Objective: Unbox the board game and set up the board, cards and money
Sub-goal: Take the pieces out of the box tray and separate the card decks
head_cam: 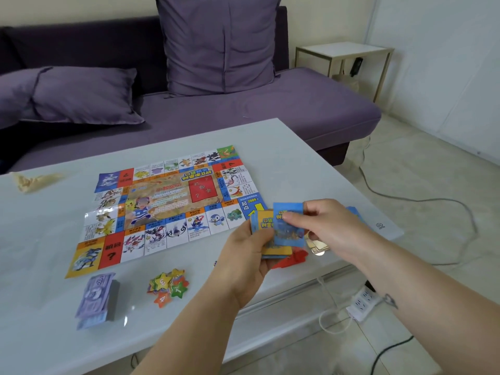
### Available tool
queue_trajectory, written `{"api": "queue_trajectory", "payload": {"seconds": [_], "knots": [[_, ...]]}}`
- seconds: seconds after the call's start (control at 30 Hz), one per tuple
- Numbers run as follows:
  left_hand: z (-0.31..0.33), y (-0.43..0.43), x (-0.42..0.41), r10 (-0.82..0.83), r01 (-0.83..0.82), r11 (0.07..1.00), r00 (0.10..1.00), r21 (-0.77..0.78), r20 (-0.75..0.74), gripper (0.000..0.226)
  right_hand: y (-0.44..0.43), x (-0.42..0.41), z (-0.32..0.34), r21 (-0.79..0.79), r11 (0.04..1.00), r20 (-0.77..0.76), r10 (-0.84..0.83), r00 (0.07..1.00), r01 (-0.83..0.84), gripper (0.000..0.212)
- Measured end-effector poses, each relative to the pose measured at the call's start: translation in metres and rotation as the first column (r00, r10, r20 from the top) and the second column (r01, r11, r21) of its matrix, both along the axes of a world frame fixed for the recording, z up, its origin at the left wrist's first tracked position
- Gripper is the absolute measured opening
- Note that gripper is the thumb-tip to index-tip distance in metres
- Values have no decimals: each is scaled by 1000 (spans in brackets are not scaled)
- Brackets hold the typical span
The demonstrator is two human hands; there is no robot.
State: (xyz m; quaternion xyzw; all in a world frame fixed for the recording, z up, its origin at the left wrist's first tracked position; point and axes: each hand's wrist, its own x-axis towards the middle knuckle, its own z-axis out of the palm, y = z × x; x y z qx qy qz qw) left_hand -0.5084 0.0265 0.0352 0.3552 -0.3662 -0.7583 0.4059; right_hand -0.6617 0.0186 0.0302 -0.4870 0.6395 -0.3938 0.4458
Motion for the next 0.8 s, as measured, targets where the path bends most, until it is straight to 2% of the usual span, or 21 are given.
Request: {"api": "queue_trajectory", "payload": {"seconds": [0.13,0.2,0.3,0.47,0.53,0.57,0.6,0.67,0.73,0.8], "knots": [[-5,-2,-12,46,-46,999,999,-3,-3,21,-4,-27,-1,-12,999,40,-52,998,52,9],[-9,-4,-17,57,-57,998,998,1,-4,20,-6,-55,0,-75,986,-119,-154,981,146,8],[-14,-6,-26,44,-44,999,999,-5,17,19,-5,-94,-10,-117,975,-437,-224,871,192,33],[-23,-7,-41,69,-71,997,994,21,84,15,-6,-105,-27,-60,988,-652,-149,744,146,48],[-24,-6,-45,75,-78,996,994,39,79,14,-5,-105,-25,-123,980,-761,-193,620,154,56],[-25,-5,-46,76,-80,995,995,51,70,14,-4,-102,-22,-186,970,-763,-244,598,158,57],[-26,-5,-47,77,-80,995,995,65,60,14,-3,-95,-17,-252,955,-712,-292,638,156,56],[-28,-5,-48,74,-77,993,997,88,39,14,0,-76,-3,-266,954,-526,-263,809,137,45],[-29,-5,-49,66,-67,994,998,90,21,15,3,-55,3,-118,992,-347,-90,934,52,32],[-29,-5,-49,60,-61,994,998,87,13,14,5,-42,-3,-44,998,-279,24,960,-38,21]]}}
